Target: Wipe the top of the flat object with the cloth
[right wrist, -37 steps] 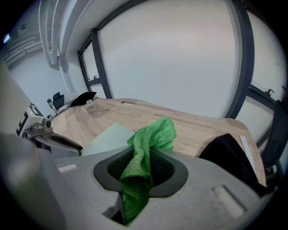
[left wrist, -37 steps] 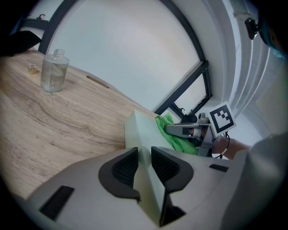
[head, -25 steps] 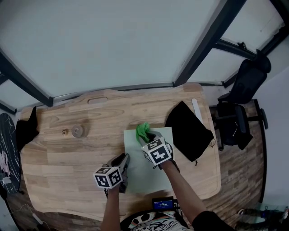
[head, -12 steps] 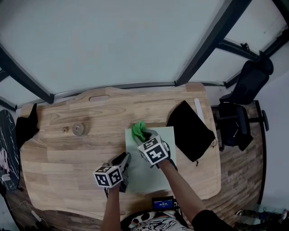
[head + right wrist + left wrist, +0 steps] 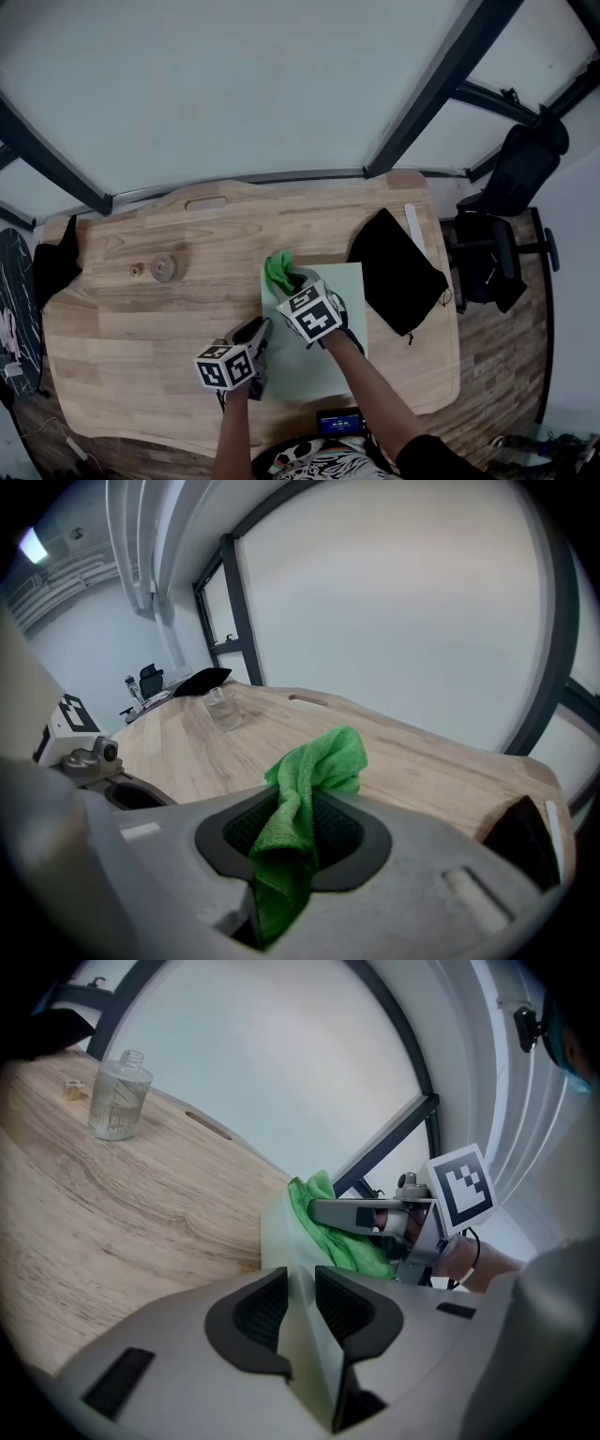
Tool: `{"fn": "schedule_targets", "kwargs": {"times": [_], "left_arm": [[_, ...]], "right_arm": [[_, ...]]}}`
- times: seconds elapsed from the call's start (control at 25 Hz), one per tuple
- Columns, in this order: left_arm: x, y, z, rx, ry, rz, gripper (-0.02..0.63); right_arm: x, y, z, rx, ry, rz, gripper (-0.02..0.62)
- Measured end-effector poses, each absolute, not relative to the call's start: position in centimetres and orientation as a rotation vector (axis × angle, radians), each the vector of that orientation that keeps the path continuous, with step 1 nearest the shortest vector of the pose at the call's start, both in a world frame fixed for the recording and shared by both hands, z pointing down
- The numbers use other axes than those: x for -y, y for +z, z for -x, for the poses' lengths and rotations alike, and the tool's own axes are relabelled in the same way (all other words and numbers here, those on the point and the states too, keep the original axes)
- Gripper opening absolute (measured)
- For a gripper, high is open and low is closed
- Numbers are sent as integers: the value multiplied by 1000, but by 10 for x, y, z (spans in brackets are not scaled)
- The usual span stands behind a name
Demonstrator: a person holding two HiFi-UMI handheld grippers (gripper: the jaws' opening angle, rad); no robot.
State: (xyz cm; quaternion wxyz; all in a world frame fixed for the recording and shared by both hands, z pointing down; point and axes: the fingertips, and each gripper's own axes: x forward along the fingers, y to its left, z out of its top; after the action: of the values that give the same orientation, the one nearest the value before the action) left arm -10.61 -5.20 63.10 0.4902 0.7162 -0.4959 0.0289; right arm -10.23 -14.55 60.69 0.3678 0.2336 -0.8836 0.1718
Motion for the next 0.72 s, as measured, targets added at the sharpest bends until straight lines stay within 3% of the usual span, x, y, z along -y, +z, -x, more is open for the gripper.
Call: {"fn": "schedule_targets", "kwargs": {"times": [0.72], "left_arm": [[52, 632, 108, 1239, 90, -1747, 92]], "right_arm": [[133, 606, 114, 2294, 418, -540, 89]]}}
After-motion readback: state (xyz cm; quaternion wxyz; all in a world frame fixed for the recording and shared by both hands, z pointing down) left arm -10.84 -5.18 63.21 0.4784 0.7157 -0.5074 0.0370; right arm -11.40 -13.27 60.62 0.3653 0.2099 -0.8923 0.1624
